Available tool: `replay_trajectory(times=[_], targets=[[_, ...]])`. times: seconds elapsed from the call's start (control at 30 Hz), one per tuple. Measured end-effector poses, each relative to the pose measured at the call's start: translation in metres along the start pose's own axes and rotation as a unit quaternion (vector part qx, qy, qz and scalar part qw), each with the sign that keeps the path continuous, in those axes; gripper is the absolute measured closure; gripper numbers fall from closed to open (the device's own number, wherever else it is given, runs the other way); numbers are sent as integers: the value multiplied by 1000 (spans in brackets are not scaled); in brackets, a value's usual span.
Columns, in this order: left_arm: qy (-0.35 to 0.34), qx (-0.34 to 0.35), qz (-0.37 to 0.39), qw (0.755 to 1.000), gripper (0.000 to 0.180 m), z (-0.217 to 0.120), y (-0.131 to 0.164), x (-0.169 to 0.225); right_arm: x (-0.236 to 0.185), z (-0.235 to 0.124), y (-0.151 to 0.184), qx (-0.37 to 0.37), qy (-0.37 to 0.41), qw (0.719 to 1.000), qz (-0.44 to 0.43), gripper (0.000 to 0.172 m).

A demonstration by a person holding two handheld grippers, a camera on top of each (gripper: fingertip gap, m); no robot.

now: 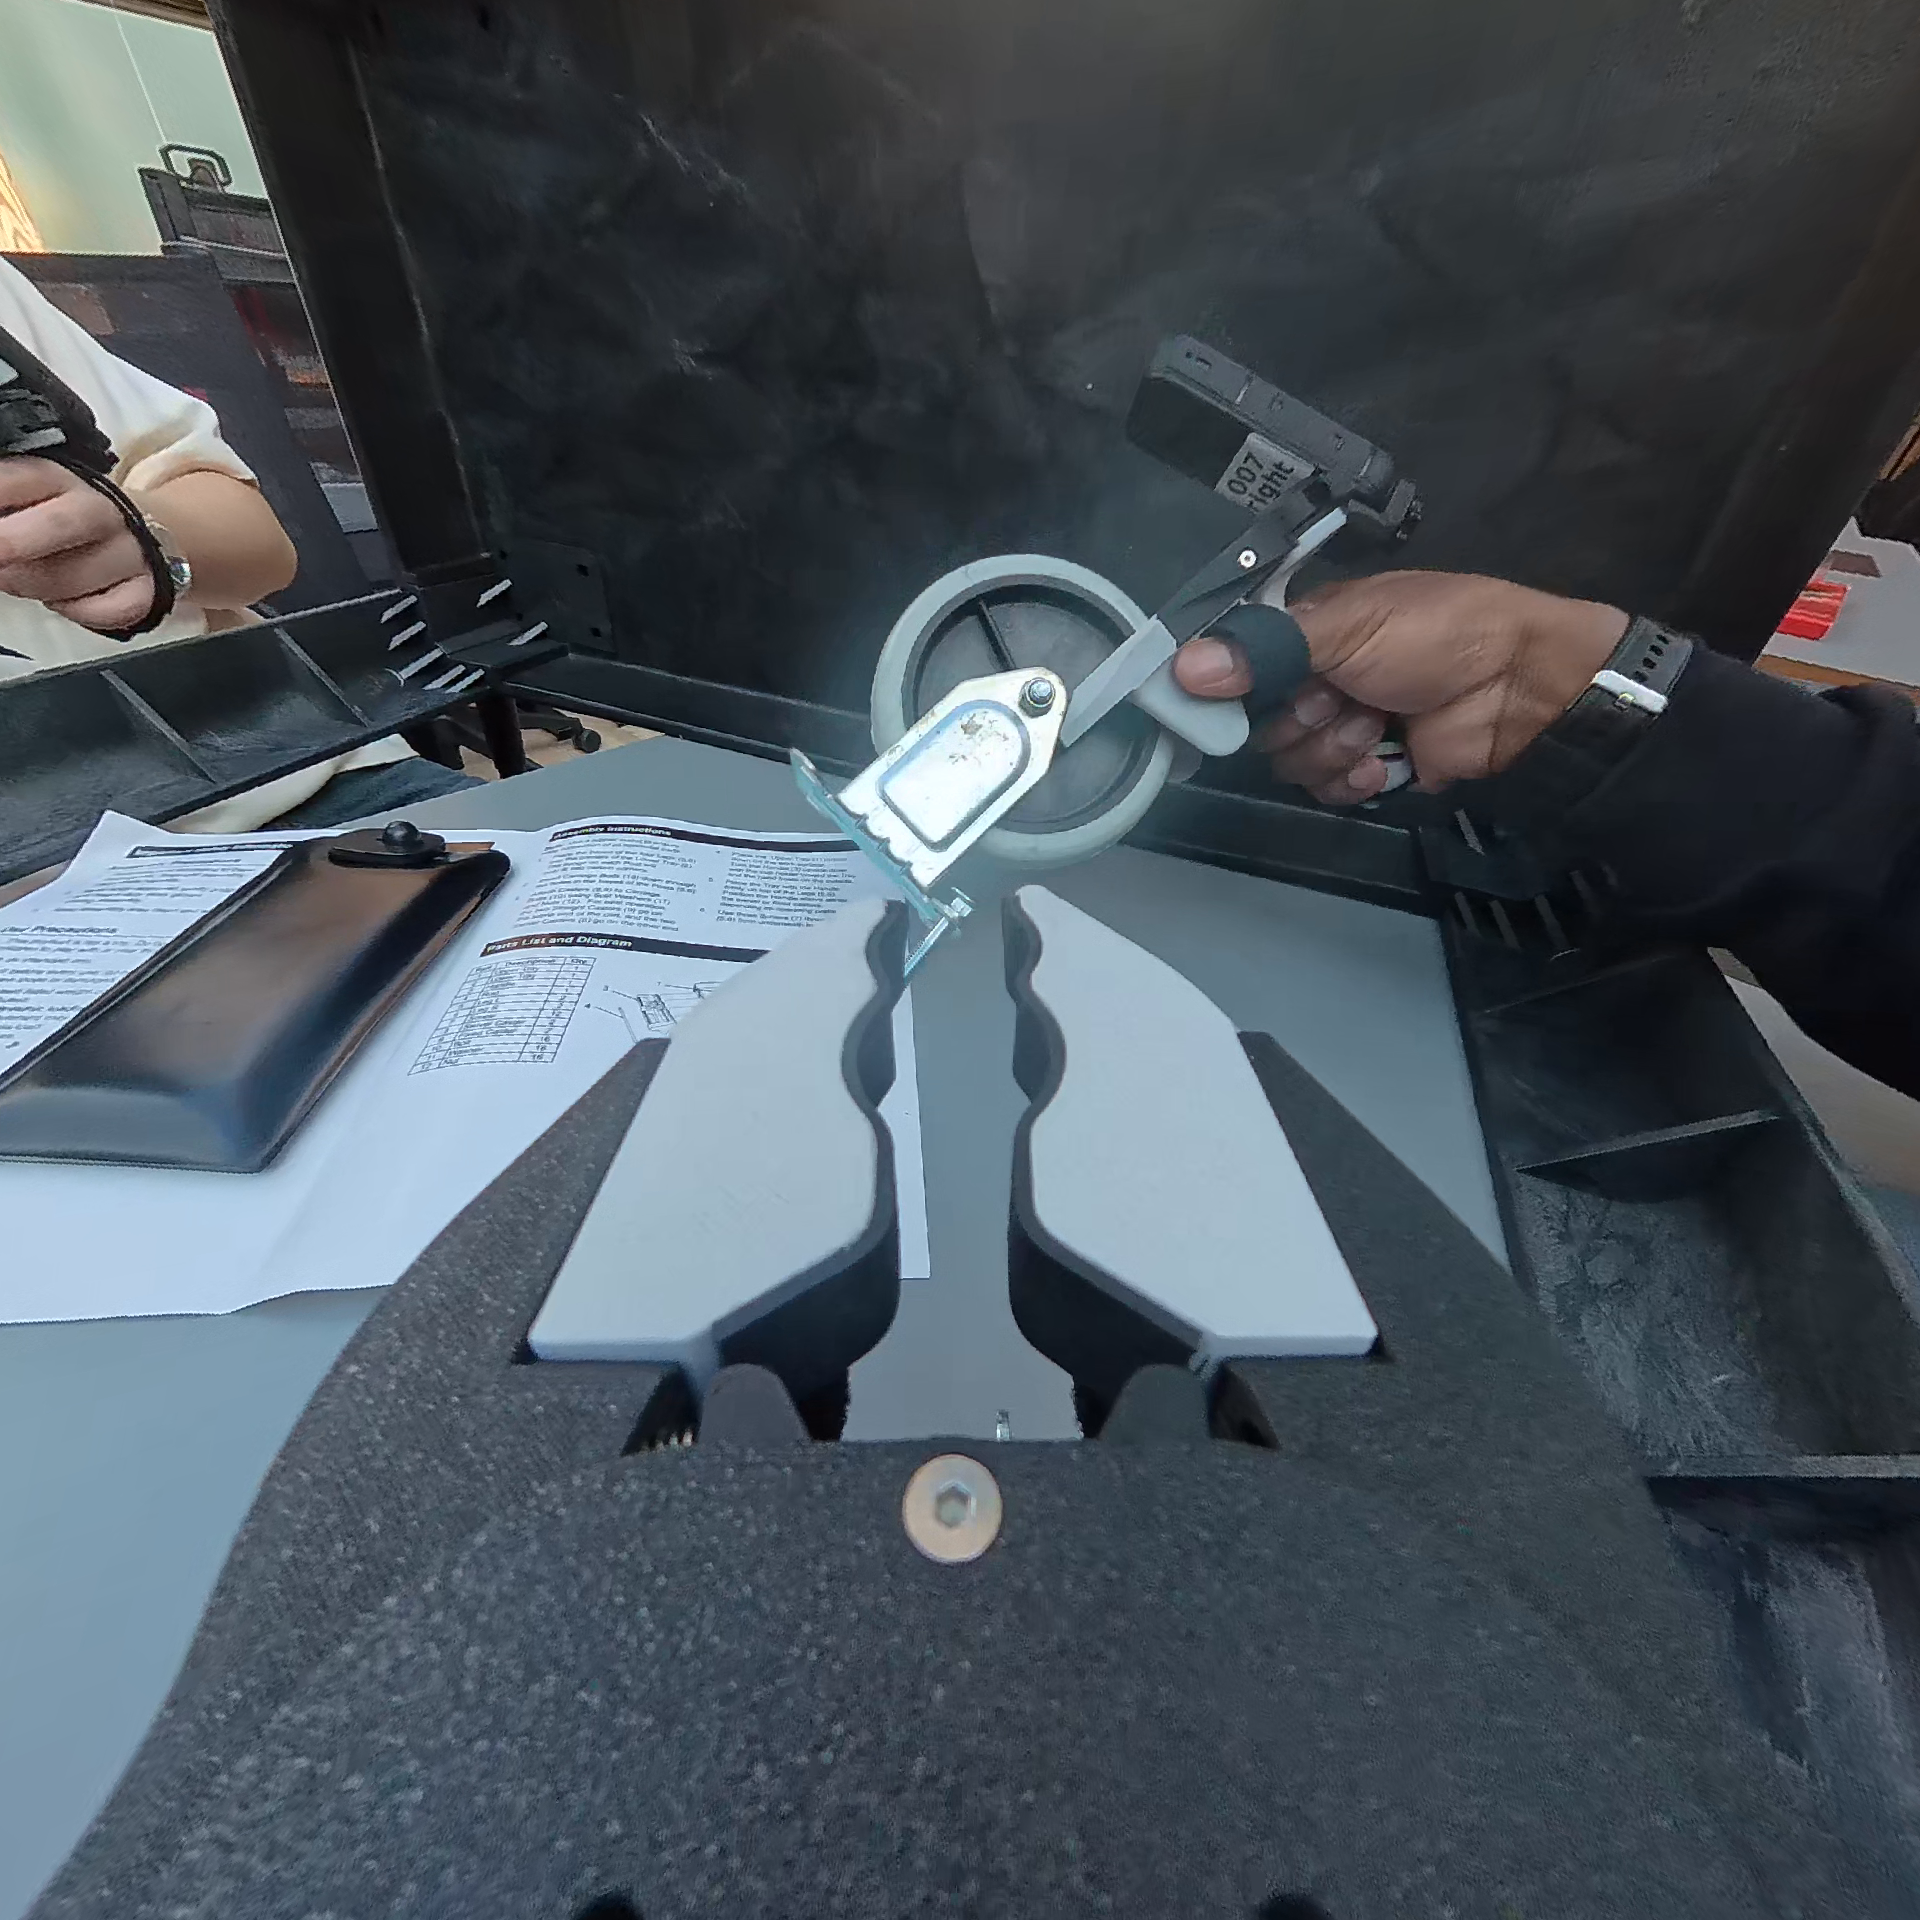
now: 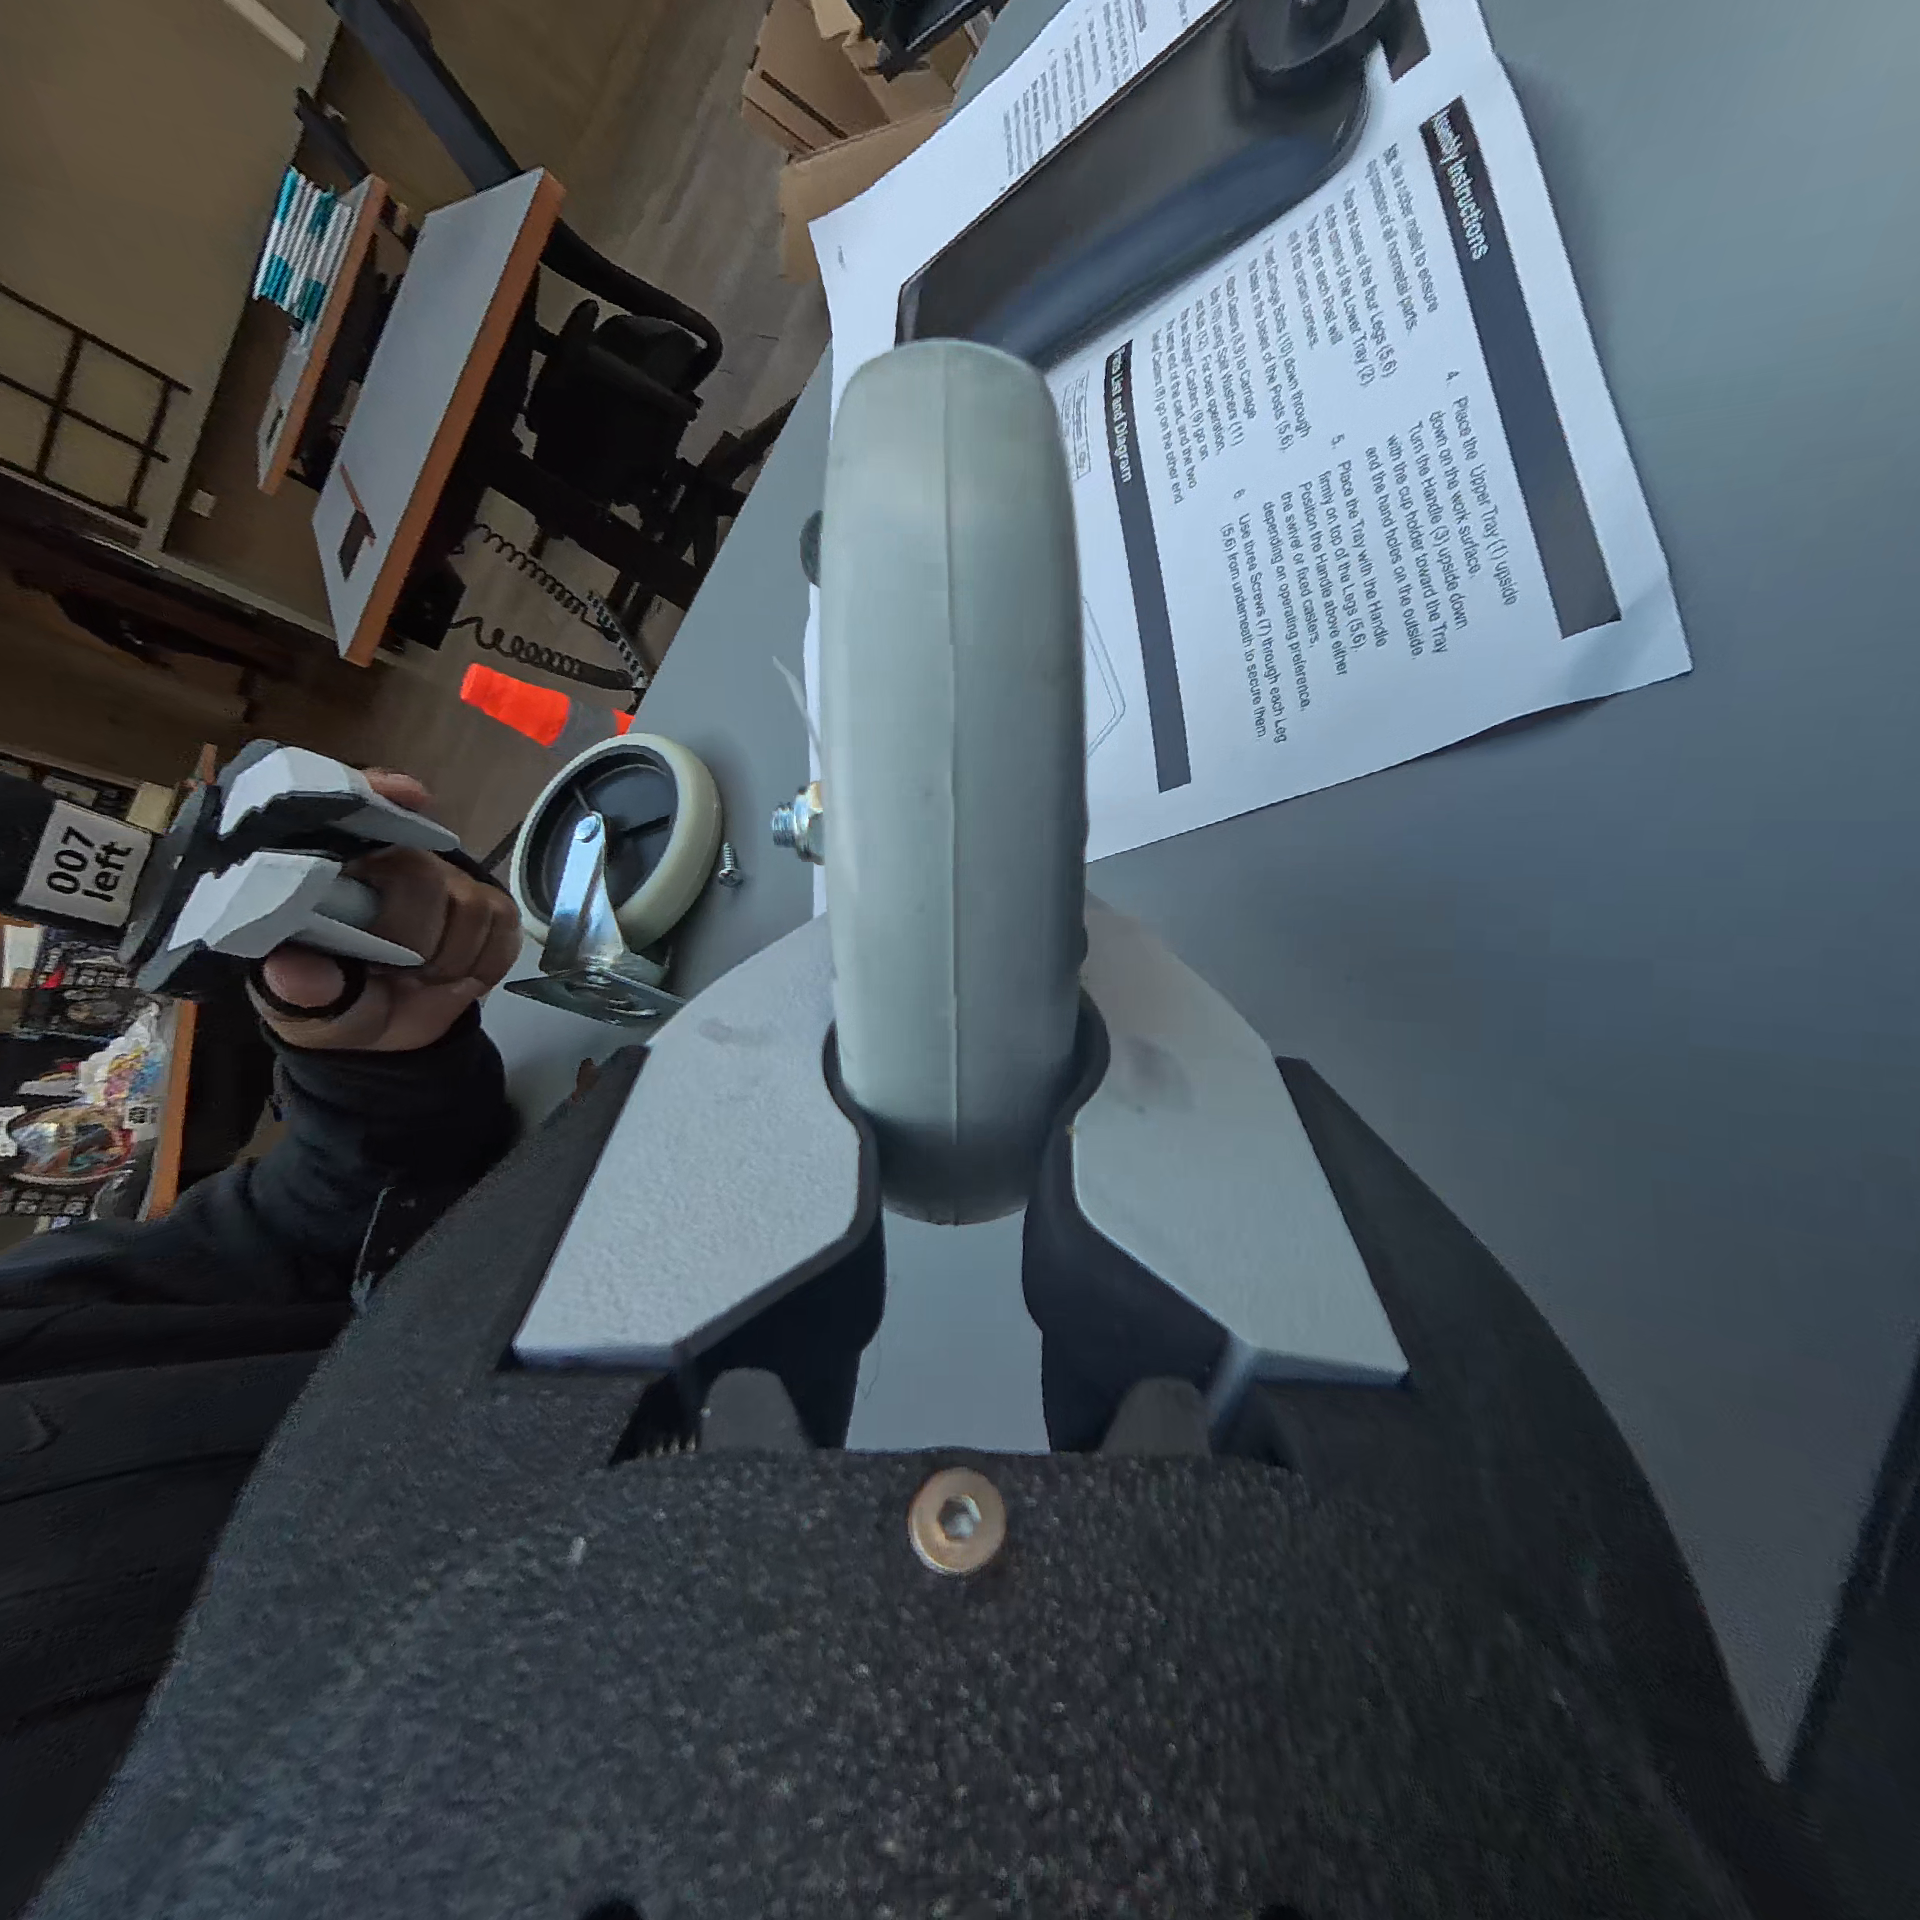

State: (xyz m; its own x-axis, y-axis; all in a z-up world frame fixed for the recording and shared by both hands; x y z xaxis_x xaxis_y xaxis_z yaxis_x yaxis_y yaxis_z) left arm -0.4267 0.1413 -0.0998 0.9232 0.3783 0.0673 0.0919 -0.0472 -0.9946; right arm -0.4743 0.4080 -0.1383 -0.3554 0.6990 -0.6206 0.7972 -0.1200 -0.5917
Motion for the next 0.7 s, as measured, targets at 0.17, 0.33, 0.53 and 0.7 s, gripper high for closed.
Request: replay_trajectory(times=[0.17,0.33,0.53,0.7], targets=[[1,-7,7,1000,163,1,1,2,10,14,9,-11,-38,998,52,144],[2,-6,4,1000,163,-1,0,1,24,23,18,-9,-58,992,108,144],[2,-11,10,1000,163,0,1,2,32,38,26,-4,-104,979,174,143],[-2,-10,13,1000,163,-1,0,2,38,43,26,-5,-121,972,201,142]])
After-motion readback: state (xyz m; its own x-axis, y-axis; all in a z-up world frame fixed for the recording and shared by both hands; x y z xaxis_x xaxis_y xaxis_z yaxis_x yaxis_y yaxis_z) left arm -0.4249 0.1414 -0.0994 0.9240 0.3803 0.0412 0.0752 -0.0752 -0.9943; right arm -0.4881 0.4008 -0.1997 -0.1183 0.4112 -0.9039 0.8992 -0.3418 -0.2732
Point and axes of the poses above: each gripper's, where its closed fingertips meet, z out along the fingers, y out of its underside, x = y × z across the jaws, the point moved 5 cm from there along -z, back along the fingers, and after that the axes turned 2 degrees about y, right-handed, at the moved point
